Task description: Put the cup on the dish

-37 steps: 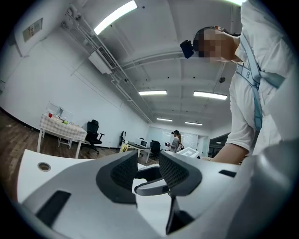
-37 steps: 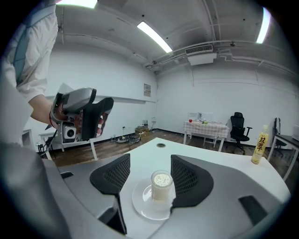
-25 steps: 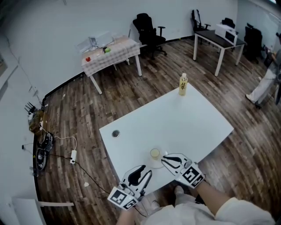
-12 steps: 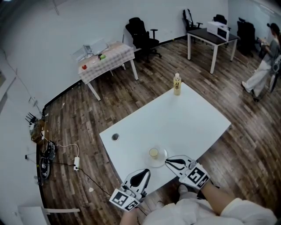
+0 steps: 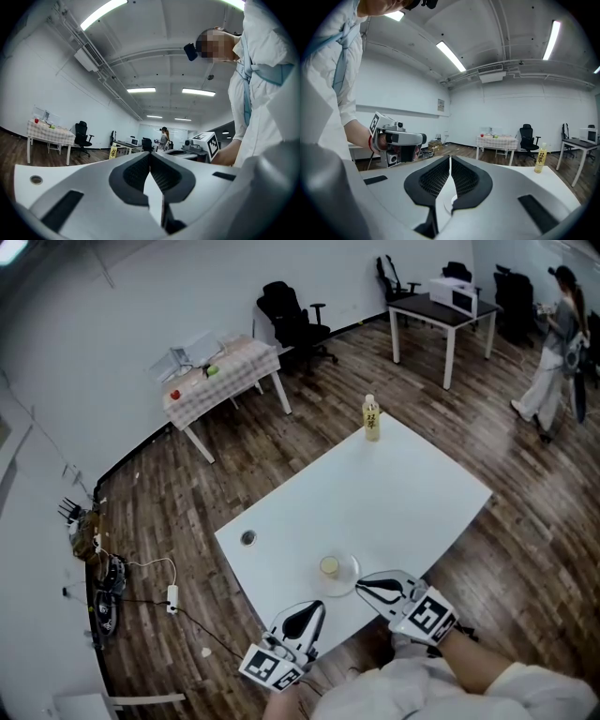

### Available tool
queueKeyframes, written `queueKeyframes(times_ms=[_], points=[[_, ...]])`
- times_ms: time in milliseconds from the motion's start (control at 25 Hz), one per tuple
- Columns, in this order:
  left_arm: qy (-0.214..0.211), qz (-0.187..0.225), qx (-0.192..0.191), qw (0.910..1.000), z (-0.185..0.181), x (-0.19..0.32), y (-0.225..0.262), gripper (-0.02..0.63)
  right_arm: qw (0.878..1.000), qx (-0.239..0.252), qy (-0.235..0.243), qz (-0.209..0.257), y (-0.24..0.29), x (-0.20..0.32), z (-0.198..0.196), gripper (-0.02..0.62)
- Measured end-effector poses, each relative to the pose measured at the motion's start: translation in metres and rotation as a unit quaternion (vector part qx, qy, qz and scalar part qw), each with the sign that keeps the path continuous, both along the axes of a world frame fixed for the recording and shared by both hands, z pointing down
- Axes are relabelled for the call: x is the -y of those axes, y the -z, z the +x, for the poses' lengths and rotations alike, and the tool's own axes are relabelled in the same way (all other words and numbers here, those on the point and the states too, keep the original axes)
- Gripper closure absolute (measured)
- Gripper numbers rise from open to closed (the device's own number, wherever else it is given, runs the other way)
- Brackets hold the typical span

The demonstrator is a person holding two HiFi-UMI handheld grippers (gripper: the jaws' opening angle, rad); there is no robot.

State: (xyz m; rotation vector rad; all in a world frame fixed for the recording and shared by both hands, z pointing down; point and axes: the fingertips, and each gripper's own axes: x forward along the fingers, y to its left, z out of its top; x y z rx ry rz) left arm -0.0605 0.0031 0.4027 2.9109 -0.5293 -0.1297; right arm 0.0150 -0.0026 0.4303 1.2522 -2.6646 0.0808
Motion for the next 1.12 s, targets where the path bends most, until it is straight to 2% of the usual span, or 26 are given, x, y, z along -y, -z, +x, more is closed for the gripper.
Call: queueKeyframes(times_ms=[680,1120], points=[[-0.014,0.004,0.008,0.9999,0.009,-0.006,0.001,0.603,0.999,-0.026,0.023,0.01,0.005,-0.007,-0.007,0.565],[-0.021,0.005,0.01,0.9997,0.012,-0.005,0.001,0.603,0.999,-0.023,0.024,0.01,0.007,-0.006,-0.01,0.565]])
